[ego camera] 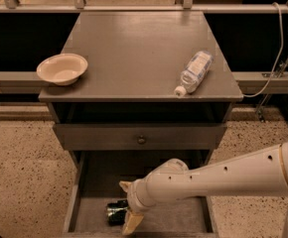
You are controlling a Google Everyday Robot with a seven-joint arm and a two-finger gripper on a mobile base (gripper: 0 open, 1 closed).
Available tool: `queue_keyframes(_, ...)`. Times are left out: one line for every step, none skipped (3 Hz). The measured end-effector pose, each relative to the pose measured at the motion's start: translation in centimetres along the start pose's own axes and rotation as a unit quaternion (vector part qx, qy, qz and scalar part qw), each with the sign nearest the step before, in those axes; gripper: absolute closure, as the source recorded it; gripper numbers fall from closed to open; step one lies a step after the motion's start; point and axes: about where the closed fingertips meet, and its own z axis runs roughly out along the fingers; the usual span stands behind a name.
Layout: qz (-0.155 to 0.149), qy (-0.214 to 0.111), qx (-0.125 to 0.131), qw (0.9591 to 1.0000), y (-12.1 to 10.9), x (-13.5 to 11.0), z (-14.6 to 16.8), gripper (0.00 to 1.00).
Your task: Pick green can from middle drawer and place on counter
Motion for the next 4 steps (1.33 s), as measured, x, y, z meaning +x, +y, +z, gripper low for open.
queue_keyframes(0.039, -0.046, -0.019, 0.998, 0.8, 1.3, 2.8, 0.09)
queue_keyframes(0.059, -0.071, -0.028, 0.9954, 0.4, 2.4, 4.0, 0.22)
queue_keyframes(0.073, -0.088, -0.031, 0.9929, -0.5, 3.3, 4.3, 0.28)
queue_keyframes(0.073, -0.088, -0.031, 0.9929, -0.5, 3.3, 4.3, 0.28)
